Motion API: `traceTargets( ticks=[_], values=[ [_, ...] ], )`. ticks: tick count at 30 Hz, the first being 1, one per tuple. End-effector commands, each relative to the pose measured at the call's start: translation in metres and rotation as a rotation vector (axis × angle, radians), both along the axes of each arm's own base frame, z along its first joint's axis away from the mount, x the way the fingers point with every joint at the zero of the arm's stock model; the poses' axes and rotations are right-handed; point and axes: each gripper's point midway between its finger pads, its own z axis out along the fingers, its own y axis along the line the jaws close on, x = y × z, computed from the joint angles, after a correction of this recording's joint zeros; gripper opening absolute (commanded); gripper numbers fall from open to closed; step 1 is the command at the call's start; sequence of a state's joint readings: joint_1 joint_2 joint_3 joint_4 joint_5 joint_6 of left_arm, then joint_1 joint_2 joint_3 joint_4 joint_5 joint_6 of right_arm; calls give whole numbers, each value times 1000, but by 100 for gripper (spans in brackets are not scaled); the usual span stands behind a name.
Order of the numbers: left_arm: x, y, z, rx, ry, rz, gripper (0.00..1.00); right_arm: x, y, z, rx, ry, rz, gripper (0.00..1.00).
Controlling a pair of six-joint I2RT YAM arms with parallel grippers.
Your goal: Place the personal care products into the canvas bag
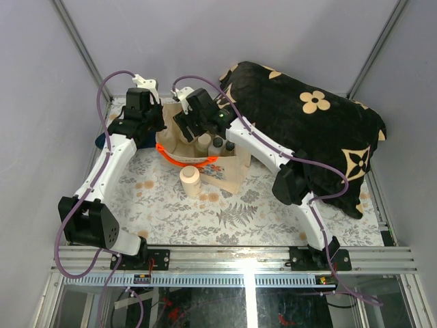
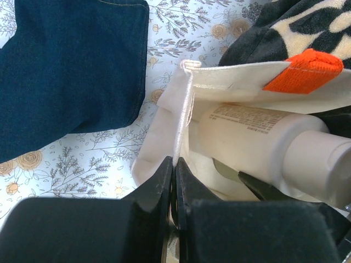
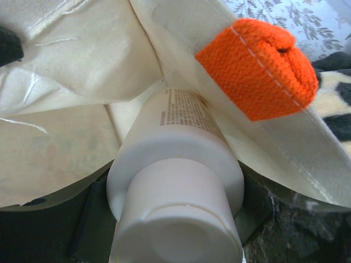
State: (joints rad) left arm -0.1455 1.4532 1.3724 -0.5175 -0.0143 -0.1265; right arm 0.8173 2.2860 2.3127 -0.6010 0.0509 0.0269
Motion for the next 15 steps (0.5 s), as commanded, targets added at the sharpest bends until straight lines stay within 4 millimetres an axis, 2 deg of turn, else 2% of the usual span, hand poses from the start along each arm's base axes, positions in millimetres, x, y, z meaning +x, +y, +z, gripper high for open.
traceTargets(
  ticks=[1, 6, 9, 15],
  values=[
    [3, 2, 23, -3, -66, 9, 0, 18, -30, 47, -67, -145, -88, 0],
    [4, 2, 21, 1, -60, 12, 0, 9, -47, 27, -142, -89, -92, 0],
    [5, 3, 22, 3, -65, 16, 0, 6, -49, 18, -165, -72, -84, 1],
    [8, 2, 22, 0, -65, 13, 0, 2, -34, 12, -114, -33, -44, 3]
  ],
)
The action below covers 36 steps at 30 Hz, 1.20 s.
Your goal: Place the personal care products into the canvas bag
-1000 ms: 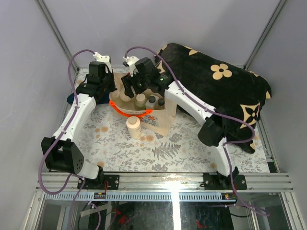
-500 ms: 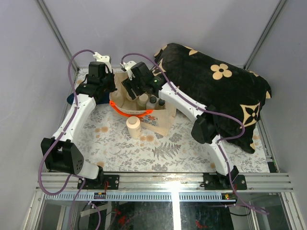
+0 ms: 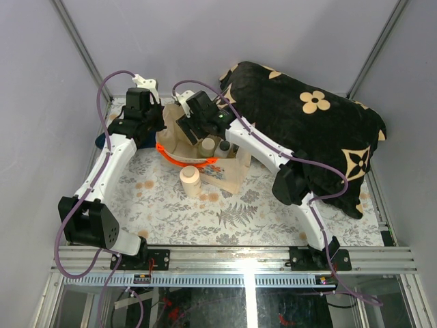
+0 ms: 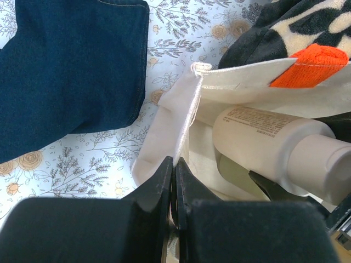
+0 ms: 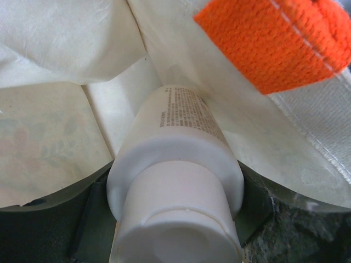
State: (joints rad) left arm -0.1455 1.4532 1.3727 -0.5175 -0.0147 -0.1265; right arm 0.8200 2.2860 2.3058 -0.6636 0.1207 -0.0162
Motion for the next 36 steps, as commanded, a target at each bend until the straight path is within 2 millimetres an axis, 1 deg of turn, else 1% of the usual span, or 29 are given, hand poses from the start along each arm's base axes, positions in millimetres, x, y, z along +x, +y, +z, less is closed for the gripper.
traceTargets(
  ticks=[1, 4, 6, 9, 11, 12, 13, 14, 15, 17, 19, 21, 23, 24, 31, 34, 36],
  values=[
    [8, 1, 22, -1, -64, 11, 0, 2, -11, 23, 10, -19, -14, 2],
    [9, 1, 21, -3, -62, 11, 0, 1, -1, 20, 51, 9, 2, 2],
    [8, 1, 21, -2, -61, 12, 0, 1, 2, 11, 49, 26, 1, 2],
    [9, 3, 21, 4, -62, 17, 0, 2, -1, -2, 14, 41, -8, 4],
    [9, 2, 20, 5, -60, 16, 0, 3, -5, -10, -14, 45, -15, 8],
    [9, 2, 20, 4, -60, 16, 0, 3, -6, -15, -25, 49, -18, 11],
    [9, 2, 20, 4, -58, 17, 0, 3, -7, -17, -32, 53, -20, 17],
    [10, 2, 19, 4, -57, 17, 0, 3, -7, -19, -37, 55, -21, 23],
    [10, 2, 18, 2, -54, 16, 0, 3, -7, -20, -37, 57, -22, 32],
    [11, 2, 17, 1, -52, 16, 0, 3, -6, -18, -26, 54, -24, 46],
    [12, 1, 17, 0, -51, 17, 0, 3, -5, -10, -5, 44, -22, 62],
    [13, 1, 17, 0, -50, 18, 0, 4, -5, 1, 10, 25, -28, 83],
    [14, 2, 16, 2, -49, 21, 0, 4, -8, 16, 25, -1, -35, 95],
    [15, 2, 17, 3, -50, 23, 0, 4, -9, 23, 30, -13, -38, 99],
    [19, 4, 12, 13, -41, 33, 0, -3, -23, 76, 83, -81, -60, 99],
    [21, 7, 12, 29, -44, 42, 0, -11, -36, 99, 99, -99, -86, 99],
    [23, 9, 11, 40, -43, 52, 0, -20, -47, 112, 108, -103, -104, 99]
  ],
)
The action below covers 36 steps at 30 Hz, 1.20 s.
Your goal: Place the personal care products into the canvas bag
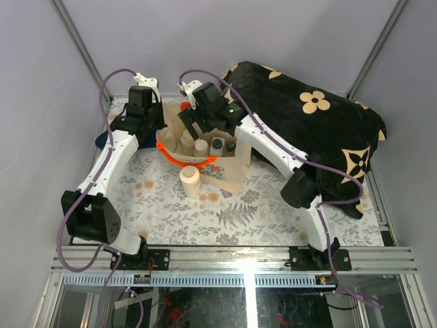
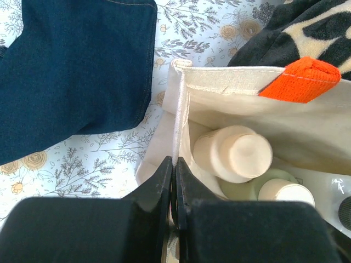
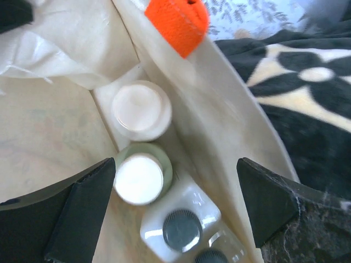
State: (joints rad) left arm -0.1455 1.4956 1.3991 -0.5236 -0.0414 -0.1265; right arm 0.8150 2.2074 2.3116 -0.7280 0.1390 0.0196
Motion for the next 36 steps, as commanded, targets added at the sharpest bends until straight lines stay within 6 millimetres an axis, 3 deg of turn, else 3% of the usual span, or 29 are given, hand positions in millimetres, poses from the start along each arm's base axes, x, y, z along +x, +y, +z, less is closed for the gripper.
traceTargets(
  ticks=[1, 4, 6, 8, 12, 18, 21, 22, 32, 36],
  values=[
    [16, 7, 18, 26, -62, 35, 0, -17, -36, 82, 89, -100, -67, 99],
    [18, 8, 17, 30, -62, 42, 0, -44, -53, 115, 170, -114, -62, 100],
    [19, 8, 16, 28, -61, 44, 0, -60, -62, 127, 210, -134, -65, 100],
    [21, 8, 15, 28, -58, 45, 0, -74, -72, 126, 184, -149, -84, 100],
    [26, 8, 14, 35, -55, 43, 0, -101, -70, 112, 123, -113, -64, 100],
    [36, 11, 12, 35, -49, 45, 0, -146, -34, 91, 114, -59, 54, 100],
    [40, 13, 12, 37, -47, 48, 0, -161, -24, 74, 108, -21, 85, 100],
    [41, 15, 11, 38, -46, 50, 0, -166, -25, 77, 120, -20, 93, 100],
    [47, 19, 1, 25, -32, 56, 0, -193, -12, 25, 58, 61, 176, 100],
    [47, 20, 0, 24, -31, 60, 0, -193, -11, 21, -6, 32, 163, 100]
  ],
)
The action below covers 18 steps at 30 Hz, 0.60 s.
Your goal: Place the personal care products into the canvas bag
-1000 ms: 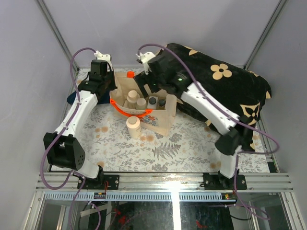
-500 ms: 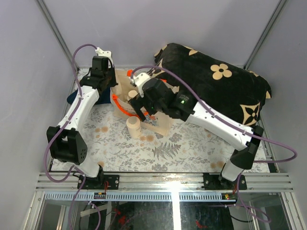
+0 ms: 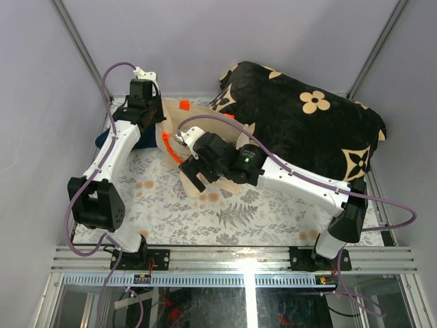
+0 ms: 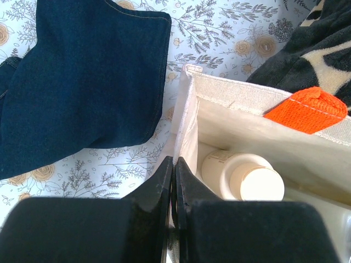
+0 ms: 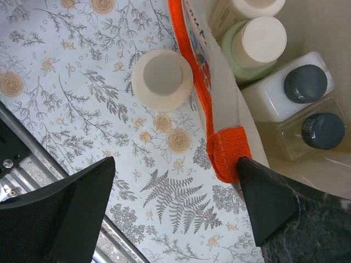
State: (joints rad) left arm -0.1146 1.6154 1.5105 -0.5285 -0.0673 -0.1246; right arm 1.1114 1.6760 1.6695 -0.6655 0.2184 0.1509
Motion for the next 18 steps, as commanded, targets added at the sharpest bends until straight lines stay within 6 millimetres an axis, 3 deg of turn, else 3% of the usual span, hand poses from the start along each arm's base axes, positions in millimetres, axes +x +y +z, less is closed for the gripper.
traceTargets(
  ticks=[1, 6, 8, 11, 18],
  values=[
    [15, 6, 3, 6, -41, 9, 0, -5, 7, 11, -13, -41, 4, 100],
    [14, 6, 3, 2, -40, 8, 0, 4, -2, 59, 22, -138, -20, 100],
    [14, 6, 4, 3, -42, 8, 0, 2, -2, 68, 31, -146, -2, 100],
    [15, 8, 3, 5, -42, 10, 0, -4, 0, 67, 27, -133, 24, 100],
    [17, 7, 7, -3, -52, 12, 0, -20, 18, 41, 3, -74, 89, 100]
  ],
)
